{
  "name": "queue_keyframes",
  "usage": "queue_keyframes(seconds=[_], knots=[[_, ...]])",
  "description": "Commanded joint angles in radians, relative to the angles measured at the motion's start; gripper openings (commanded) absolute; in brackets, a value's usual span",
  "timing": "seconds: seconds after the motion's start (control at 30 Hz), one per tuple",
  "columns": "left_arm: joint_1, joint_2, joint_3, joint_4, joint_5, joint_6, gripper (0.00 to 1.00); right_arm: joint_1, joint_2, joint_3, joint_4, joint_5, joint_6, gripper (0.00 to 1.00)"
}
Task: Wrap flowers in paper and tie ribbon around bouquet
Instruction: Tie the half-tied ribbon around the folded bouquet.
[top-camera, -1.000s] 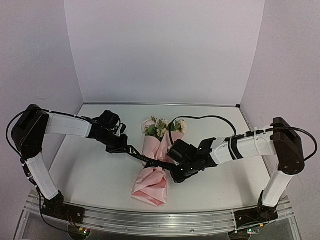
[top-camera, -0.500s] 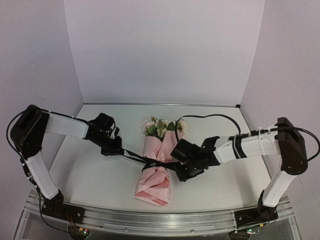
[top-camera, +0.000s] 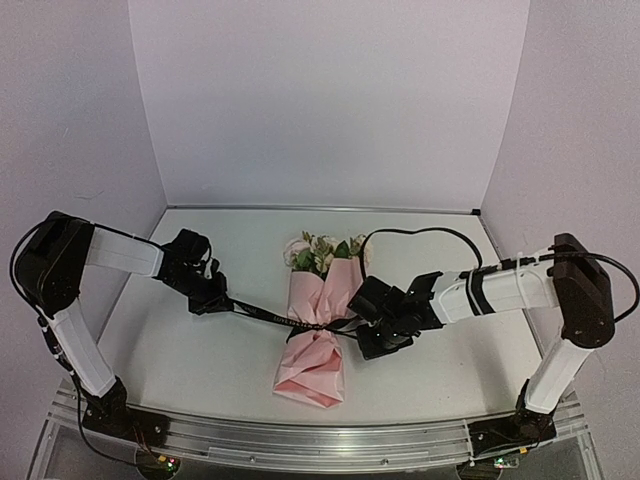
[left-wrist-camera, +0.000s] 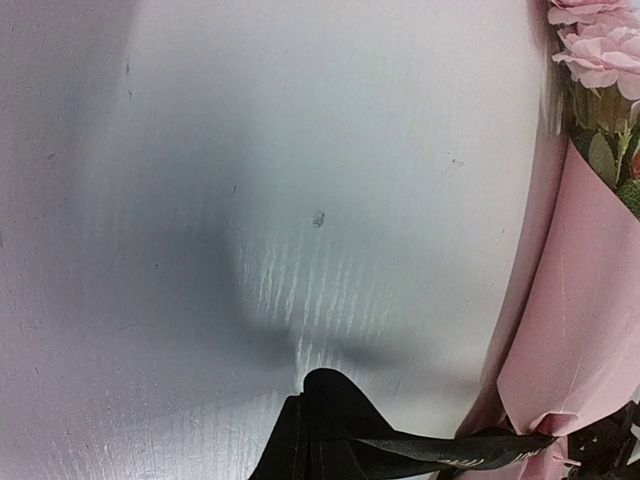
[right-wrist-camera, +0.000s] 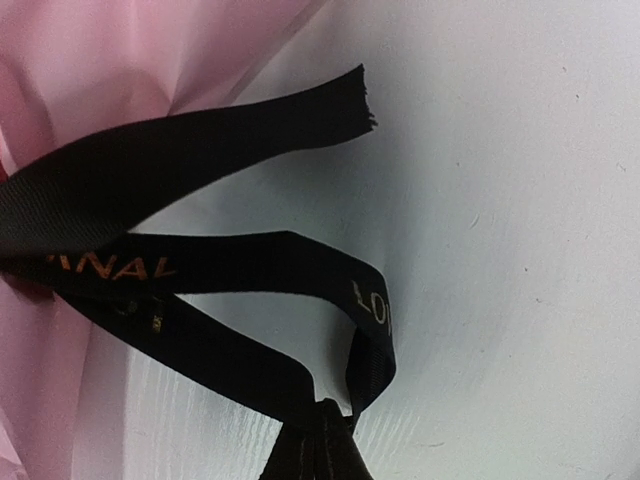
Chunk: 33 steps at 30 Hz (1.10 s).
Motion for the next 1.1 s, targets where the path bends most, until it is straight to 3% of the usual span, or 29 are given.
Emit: queue_keyframes(seconds=[0.0, 0.4, 0.7, 1.07], knots=[[0.069, -0.044, -0.008, 0.03, -0.035, -0.011, 0.0, -0.033, -0.042, -0.038, -0.102, 0.033, 0.021, 0.0], [0.183, -0.059, -0.023, 0.053, -0.007, -0.037, 0.0, -0.064, -0.044, -0.082, -0.104, 0.017, 0.052, 0.0], [0.207, -0.082, -0.069, 0.089, 0.03, -0.05, 0.0, -0.088, -0.057, -0.126, -0.083, -0.022, 0.074, 0.0], [0.004, -0.106, 0.089, 0.011, 0.117, 0.126, 0.0, -0.048, -0.133, -0.084, -0.07, -0.061, 0.011, 0.0]])
